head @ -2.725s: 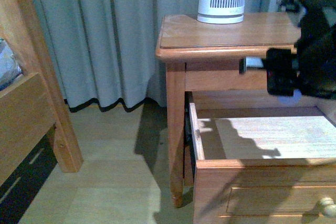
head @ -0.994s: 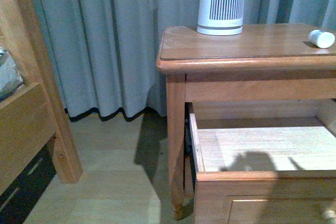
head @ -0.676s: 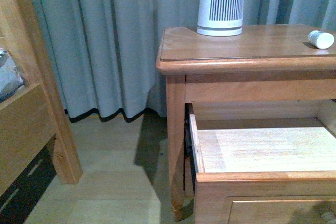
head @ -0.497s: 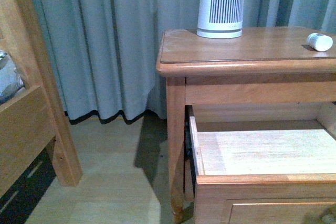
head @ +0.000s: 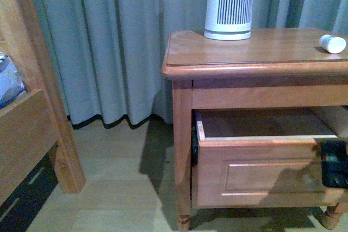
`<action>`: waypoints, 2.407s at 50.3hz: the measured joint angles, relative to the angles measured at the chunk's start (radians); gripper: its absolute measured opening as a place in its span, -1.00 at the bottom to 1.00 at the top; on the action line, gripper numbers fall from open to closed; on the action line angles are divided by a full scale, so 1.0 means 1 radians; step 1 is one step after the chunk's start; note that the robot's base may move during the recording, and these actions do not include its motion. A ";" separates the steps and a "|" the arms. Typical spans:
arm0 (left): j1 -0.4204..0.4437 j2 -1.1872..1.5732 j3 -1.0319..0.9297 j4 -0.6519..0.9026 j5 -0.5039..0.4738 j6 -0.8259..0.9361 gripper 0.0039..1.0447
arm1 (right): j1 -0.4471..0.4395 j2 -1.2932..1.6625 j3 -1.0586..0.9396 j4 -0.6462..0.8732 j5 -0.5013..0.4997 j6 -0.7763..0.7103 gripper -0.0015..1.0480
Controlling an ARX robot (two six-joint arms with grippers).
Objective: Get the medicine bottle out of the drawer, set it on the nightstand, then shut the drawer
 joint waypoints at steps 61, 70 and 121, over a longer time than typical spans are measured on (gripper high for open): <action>0.000 0.000 0.000 0.000 0.000 0.001 0.88 | -0.052 -0.486 -0.203 -0.180 -0.009 -0.066 0.87; 0.000 0.000 0.000 0.000 0.000 0.001 0.88 | -0.055 -1.011 -0.389 -0.428 0.012 -0.075 0.87; 0.000 0.000 0.000 0.000 0.000 0.002 0.88 | 0.010 -1.790 -0.582 -0.673 -0.176 -0.090 -0.62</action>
